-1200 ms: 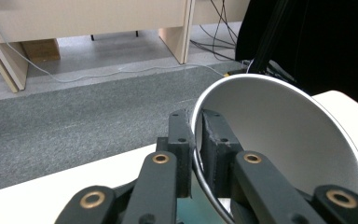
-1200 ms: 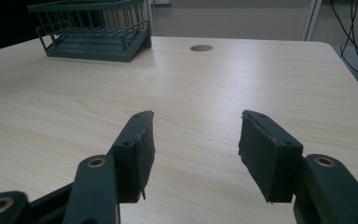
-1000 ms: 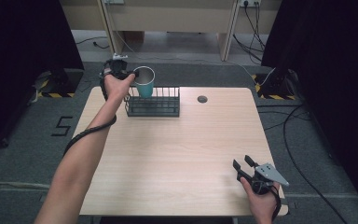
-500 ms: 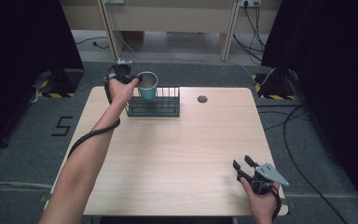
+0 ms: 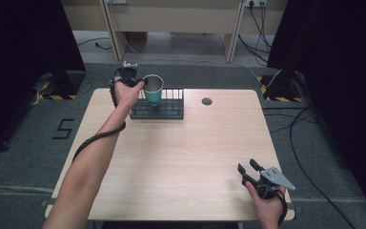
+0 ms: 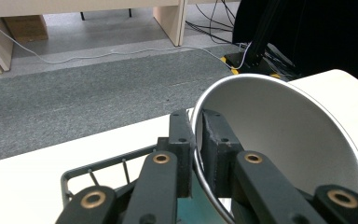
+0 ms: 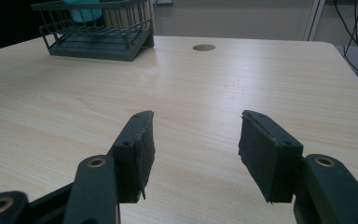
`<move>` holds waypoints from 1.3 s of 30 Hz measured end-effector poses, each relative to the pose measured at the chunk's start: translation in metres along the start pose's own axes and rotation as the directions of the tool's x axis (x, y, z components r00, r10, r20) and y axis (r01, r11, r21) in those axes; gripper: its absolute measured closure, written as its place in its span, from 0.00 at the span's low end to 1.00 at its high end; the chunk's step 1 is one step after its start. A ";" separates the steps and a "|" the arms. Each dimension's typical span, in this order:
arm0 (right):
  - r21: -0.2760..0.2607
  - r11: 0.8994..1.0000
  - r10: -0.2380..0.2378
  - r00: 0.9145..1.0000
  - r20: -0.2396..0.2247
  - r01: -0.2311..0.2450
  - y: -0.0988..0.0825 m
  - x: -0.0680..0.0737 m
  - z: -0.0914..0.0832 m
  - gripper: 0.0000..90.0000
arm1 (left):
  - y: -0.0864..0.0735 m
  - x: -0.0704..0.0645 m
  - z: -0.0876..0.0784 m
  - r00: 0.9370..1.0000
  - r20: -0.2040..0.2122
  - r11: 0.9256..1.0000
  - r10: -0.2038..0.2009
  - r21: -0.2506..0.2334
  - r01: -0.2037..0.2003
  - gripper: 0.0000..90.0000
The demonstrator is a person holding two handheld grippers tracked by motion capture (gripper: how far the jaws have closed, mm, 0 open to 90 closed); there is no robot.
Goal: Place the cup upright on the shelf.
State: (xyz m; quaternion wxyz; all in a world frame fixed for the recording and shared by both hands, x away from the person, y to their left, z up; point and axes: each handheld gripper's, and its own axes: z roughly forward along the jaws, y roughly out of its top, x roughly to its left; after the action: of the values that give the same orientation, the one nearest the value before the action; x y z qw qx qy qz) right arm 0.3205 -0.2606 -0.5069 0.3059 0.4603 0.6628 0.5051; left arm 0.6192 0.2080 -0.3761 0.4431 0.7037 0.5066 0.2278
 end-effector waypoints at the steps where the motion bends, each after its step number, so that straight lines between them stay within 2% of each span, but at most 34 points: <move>1: -0.001 1.000 0.000 1.000 -0.001 0.000 0.000 0.000 0.000 0.50 | 0.000 -0.001 0.001 1.000 0.000 1.000 -0.001 0.000 0.001 0.92; 11: -0.002 1.000 -0.002 1.000 -0.005 0.002 0.000 0.000 0.000 0.50 | -0.007 -0.004 0.010 1.000 -0.002 1.000 -0.007 0.010 0.008 0.92; 39: 0.000 1.000 -0.006 1.000 -0.006 0.006 0.000 0.000 0.000 0.50 | -0.016 0.007 0.019 0.997 -0.027 0.998 -0.067 0.018 0.068 0.90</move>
State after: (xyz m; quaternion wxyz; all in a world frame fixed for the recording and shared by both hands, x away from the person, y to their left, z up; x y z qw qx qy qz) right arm 0.3203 -0.2605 -0.5069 0.3054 0.4568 0.6650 0.5057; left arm 0.6281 0.2084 -0.3995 0.4372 0.6871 0.5381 0.2173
